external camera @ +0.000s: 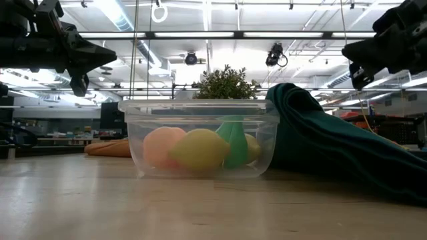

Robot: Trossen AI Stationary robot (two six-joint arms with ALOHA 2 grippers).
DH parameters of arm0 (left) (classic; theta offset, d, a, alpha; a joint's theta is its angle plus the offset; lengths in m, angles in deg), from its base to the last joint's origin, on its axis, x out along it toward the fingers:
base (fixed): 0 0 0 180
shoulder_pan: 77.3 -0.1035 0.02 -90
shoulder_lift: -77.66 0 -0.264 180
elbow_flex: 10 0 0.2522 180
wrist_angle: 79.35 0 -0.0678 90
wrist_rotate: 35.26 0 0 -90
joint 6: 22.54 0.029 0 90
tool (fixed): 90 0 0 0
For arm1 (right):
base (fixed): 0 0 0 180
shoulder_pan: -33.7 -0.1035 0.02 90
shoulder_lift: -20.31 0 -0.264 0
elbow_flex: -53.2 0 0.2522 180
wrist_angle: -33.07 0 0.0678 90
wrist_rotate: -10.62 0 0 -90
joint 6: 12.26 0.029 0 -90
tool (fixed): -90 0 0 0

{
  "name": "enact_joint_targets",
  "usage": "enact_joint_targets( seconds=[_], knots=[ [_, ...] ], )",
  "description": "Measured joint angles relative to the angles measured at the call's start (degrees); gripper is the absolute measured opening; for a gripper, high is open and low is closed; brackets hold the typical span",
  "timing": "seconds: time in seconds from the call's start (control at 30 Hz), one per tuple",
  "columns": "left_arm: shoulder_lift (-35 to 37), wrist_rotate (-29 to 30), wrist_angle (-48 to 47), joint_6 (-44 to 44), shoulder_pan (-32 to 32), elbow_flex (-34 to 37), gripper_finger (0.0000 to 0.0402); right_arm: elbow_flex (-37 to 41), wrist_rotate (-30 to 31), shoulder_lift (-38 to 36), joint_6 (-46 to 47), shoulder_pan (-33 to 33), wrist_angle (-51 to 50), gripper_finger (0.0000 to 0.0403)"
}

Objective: Pick and placing Produce into tupperware
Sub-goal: Return to Home Position

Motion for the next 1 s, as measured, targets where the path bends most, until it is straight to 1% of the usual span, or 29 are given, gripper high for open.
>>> enact_joint_targets(
  seconds=[0.17,0.33,0.5,0.77,1.0],
  knots=[
    [0.02,0.01,0.0,-0.02,0.0,0.0,0.0037,-0.53,-0.65,0.03,-4.33,0.0,-1.81,0.0],
    [0.01,0.01,0.01,-0.02,-0.01,0.0,0.0044,-0.62,2.06,0.05,-11.35,0.0,-2.44,0.0],
    [0.01,0.01,0.0,-0.01,-0.01,0.0,0.0044,-0.66,2.2,0.05,-10.78,0.0,-2.57,0.0],
    [0.01,0.01,0.0,-0.03,-0.01,0.0,0.0035,-0.73,2.31,0.05,-10.76,0.0,-2.64,0.0],
    [0.02,0.01,0.0,-0.01,-0.01,0.02,0.0043,-0.75,2.33,0.05,-10.74,0.0,-2.66,0.0]
  ],
)
